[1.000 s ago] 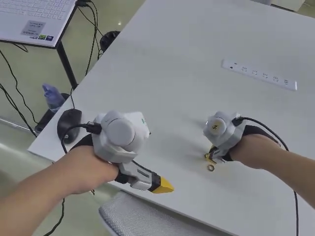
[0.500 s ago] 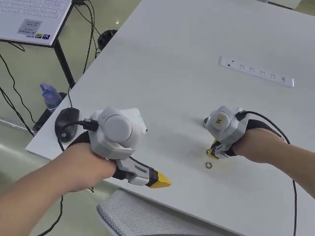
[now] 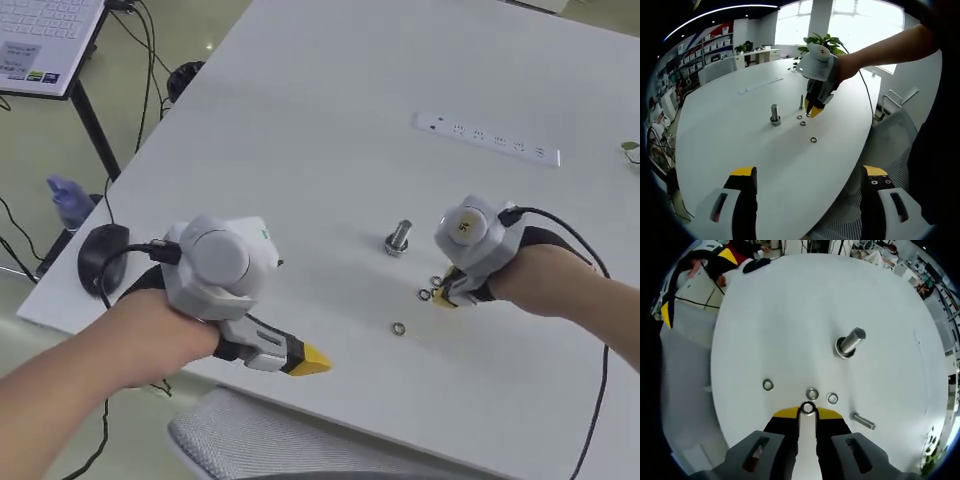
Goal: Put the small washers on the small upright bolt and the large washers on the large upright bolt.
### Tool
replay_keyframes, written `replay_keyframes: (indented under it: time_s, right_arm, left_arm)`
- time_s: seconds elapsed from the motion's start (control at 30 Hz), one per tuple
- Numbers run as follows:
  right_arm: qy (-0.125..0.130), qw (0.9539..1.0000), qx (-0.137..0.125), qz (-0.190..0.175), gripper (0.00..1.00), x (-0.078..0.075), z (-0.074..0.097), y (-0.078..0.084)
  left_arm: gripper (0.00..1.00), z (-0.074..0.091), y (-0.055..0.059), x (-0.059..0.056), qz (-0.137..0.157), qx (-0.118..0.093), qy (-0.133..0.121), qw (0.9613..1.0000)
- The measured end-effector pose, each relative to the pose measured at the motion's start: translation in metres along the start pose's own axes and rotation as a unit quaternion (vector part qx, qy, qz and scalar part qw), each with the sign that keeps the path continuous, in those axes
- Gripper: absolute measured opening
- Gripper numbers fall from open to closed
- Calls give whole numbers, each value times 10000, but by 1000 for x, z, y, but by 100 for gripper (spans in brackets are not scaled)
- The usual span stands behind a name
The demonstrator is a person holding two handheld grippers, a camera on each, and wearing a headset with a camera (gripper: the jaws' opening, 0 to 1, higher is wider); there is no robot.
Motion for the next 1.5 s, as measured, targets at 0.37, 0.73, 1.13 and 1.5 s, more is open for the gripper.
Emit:
replay_keyframes:
  time_s: [0.37,0.73,1.13,1.5]
  right_arm:
    - [138,9995,123,-264,11,-9,30,41]
    - [338,9972,109,-652,11,-34,55,58]
    - [387,9969,-71,-675,12,-56,58,38]
    - [332,9978,-87,-573,12,-65,48,23]
  left_arm:
    - [83,-1,-4,4,-21,17,-40,10000]
    - [85,-1,-5,2,11,-45,-120,9999]
    - [82,-1,-2,3,56,78,-146,9998]
    - [82,0,-8,10,47,-26,-189,9998]
Point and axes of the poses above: the centre of the closed fingertips' face, and the gripper's own axes: z roughly backward along the fingers, x roughly to its left, y roughly out of its underside, the point moved 5 cm from there along z, roughly backward along the fingers, and after that the axes turned 4 degrees about z, right-handed, at the moved point
